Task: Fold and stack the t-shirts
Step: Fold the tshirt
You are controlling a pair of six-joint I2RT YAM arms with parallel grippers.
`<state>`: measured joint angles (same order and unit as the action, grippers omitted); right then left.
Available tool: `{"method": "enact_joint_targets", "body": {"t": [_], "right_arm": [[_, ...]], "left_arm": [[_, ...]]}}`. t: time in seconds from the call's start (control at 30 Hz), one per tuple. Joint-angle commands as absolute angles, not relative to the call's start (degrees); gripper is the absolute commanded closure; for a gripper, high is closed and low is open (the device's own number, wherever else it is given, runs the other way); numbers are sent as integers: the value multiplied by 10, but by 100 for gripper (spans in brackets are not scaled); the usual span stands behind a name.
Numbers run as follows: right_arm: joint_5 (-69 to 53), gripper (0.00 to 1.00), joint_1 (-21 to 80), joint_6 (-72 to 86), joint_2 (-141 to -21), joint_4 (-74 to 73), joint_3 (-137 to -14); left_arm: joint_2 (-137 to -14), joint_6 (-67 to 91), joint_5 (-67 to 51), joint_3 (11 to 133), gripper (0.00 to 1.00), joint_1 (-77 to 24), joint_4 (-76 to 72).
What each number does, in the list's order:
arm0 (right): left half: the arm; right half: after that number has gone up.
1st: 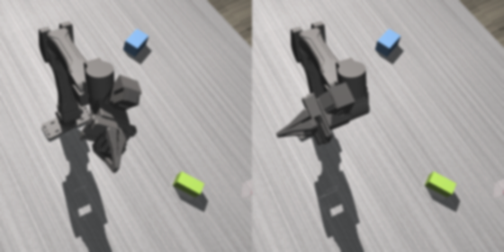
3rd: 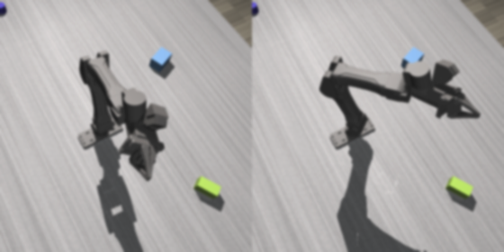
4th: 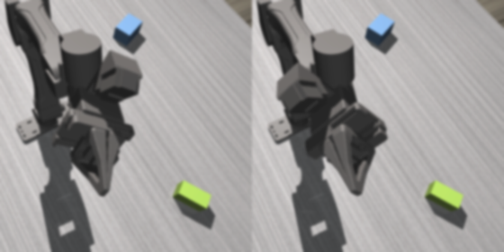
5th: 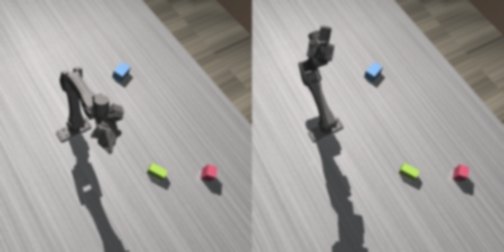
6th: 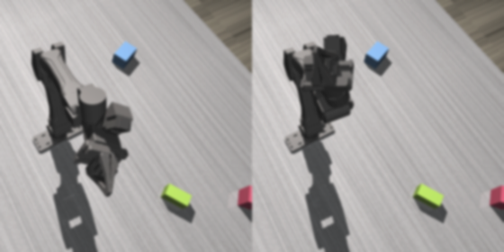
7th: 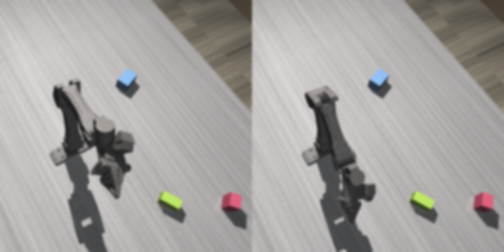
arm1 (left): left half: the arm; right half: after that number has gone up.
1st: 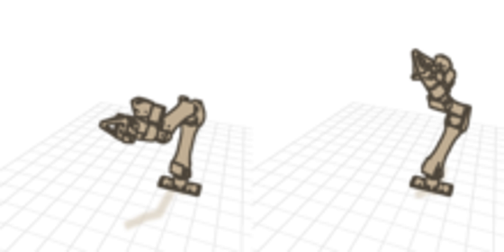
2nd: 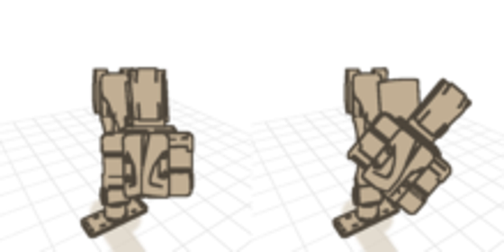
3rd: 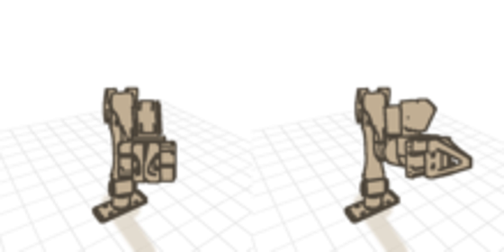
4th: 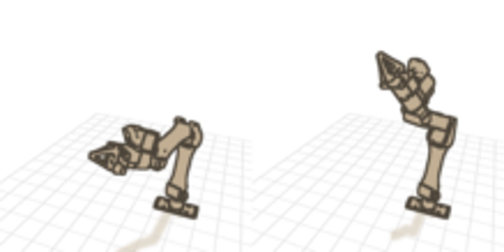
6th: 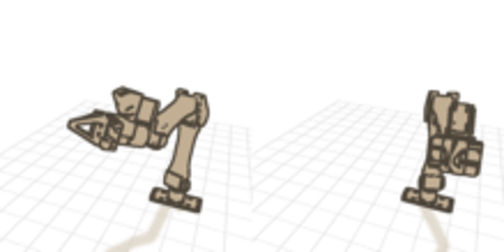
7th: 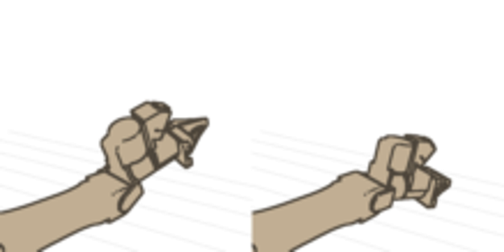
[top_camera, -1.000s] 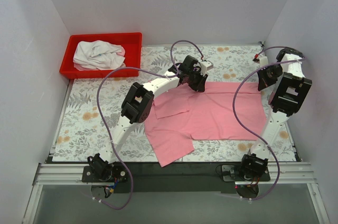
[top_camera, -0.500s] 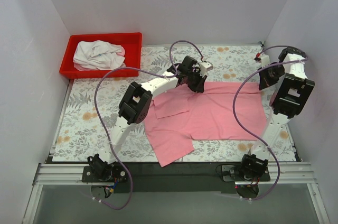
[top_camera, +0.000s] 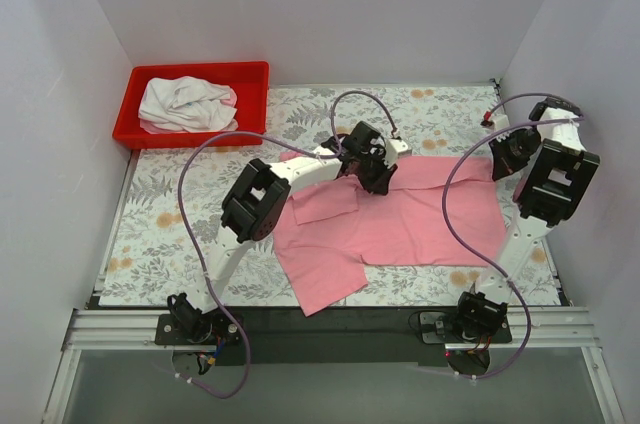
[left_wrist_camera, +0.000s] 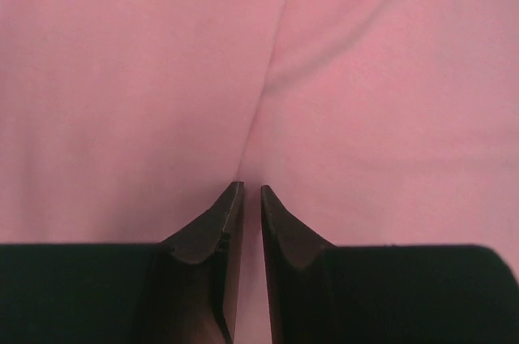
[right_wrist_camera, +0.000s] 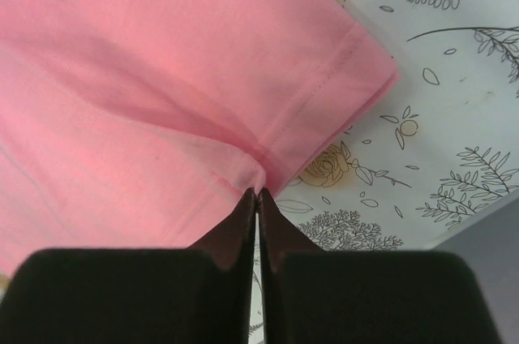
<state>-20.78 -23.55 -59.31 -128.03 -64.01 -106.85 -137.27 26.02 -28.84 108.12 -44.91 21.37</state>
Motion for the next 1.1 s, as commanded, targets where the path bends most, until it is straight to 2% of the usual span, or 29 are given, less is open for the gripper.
{"method": "enact_joint_targets", "body": {"t": [0.0, 0.03, 0.1, 0.13, 0.4, 0.53, 0.7, 0.93, 1.07], "right_arm": [[-198, 90, -243, -639, -1238, -649, -1055], [-192, 84, -243, -642, -1237, -650, -1049], [-188, 72, -246, -660, -1223, -650, -1040], [-187, 69, -247, -665, -1218, -650, -1037], [-221, 48, -245, -641, -1194, -657, -1095], [-246, 47, -230, -586, -1191, -663, -1114], [-250, 59, -178, -512, -1213, -654, -1098], [-205, 61, -146, -446, -1252, -594, -1067], [-162, 62, -147, -431, -1272, -560, -1047]], "left_arm": [[-1314, 224, -279, 1063, 85, -464, 220], [-1311, 225, -278, 1063, 79, -464, 222], [-1305, 231, -279, 1063, 73, -464, 235], [-1302, 236, -279, 1063, 71, -464, 239], [-1176, 351, -385, 1014, 71, -388, 260], [-1128, 384, -381, 956, 70, -307, 271], [-1112, 401, -331, 897, 69, -243, 277], [-1129, 421, -284, 875, 69, -174, 271], [-1157, 415, -259, 911, 67, -148, 268]]}}
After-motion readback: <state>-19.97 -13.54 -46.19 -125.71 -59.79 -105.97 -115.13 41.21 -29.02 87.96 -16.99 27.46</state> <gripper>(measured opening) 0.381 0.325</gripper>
